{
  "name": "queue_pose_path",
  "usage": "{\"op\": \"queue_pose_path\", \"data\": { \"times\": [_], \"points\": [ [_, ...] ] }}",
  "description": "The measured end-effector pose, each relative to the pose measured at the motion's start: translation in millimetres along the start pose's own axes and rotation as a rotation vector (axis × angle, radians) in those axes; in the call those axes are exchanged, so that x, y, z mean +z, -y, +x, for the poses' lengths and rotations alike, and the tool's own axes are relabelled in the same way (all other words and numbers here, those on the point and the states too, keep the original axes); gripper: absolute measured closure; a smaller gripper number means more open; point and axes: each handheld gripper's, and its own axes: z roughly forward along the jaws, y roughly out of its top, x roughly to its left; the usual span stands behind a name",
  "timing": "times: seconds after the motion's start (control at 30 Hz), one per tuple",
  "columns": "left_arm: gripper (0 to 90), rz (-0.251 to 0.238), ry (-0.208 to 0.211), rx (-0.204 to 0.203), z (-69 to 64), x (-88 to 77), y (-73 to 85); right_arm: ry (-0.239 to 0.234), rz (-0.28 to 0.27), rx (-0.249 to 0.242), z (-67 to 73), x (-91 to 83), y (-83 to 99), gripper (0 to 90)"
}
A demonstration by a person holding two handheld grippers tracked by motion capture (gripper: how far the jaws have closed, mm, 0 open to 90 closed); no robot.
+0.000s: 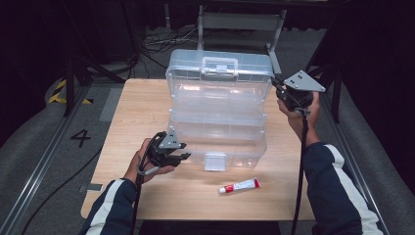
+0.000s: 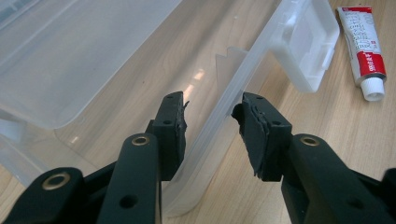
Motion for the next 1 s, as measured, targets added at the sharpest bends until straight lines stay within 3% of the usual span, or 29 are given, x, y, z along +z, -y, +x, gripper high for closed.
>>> {"op": "queue_pose_path", "data": {
  "times": [0.5,1.0],
  "points": [
    [63.5,0.004,0.005,0.013,1.0,1.8,0.1,-0.043,0.040,0.056,-15.7,19.1,-6.8,84.4],
    [64.3,0.017,0.003,0.030,1.6,4.7,-1.2,-0.053,0.071,0.061,-20.3,25.0,-11.4,84.4]
  ]
}}
